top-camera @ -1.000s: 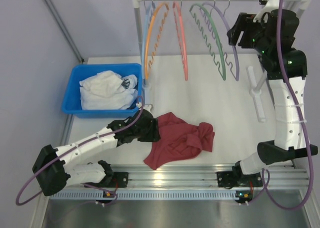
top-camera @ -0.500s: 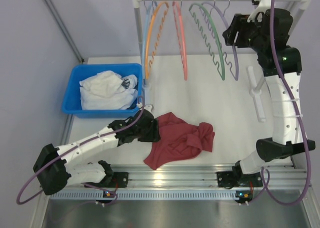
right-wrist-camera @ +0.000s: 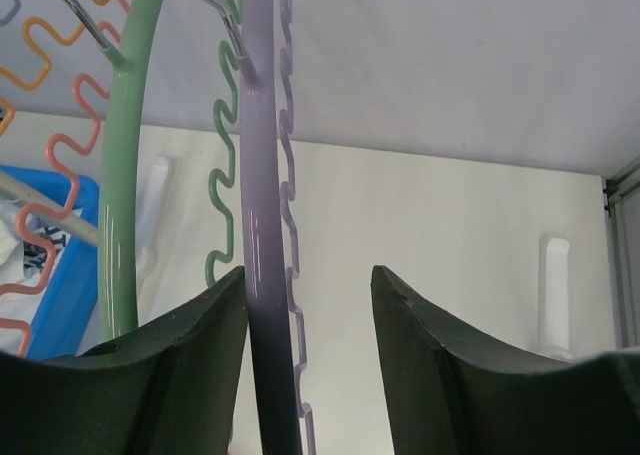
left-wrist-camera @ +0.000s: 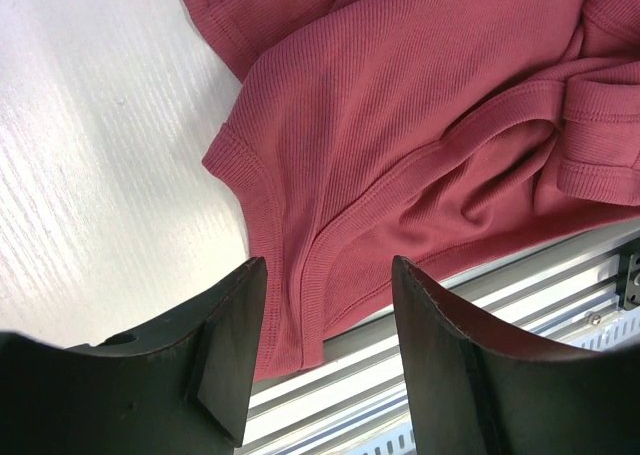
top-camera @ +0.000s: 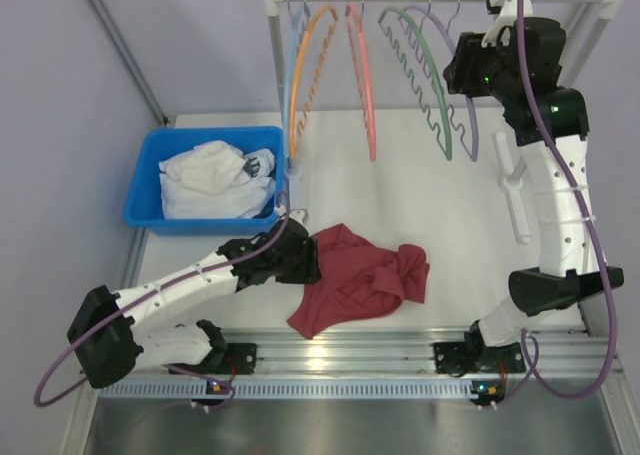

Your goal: Place the tank top on the hanger

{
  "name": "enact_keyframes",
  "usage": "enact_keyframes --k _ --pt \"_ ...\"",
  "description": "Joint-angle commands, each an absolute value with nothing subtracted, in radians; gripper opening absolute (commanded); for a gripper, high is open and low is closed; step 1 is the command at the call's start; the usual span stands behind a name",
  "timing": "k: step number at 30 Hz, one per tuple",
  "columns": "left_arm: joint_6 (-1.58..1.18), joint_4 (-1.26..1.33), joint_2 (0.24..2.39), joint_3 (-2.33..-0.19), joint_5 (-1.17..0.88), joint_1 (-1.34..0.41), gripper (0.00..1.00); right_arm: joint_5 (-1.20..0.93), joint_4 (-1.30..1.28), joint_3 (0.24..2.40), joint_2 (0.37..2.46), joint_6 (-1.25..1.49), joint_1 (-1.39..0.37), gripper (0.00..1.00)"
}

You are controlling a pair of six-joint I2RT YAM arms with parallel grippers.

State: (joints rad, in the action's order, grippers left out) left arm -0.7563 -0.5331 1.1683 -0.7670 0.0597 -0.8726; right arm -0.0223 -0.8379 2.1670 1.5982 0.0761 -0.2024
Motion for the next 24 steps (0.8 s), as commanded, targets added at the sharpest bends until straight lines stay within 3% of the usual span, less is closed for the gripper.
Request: enact_keyframes --k 1,24 --pt "-0.742 -0.517 1.177 -0.796 0.049 -0.870 0.59 -0.003 -0.845 2.194 1.588 0.054 -0.221 0.51" --pt "-0.726 -0.492 1.196 -0.795 0.034 -0.870 0.59 0.069 -0.919 2.267 1.618 0.035 -0.267 0.39"
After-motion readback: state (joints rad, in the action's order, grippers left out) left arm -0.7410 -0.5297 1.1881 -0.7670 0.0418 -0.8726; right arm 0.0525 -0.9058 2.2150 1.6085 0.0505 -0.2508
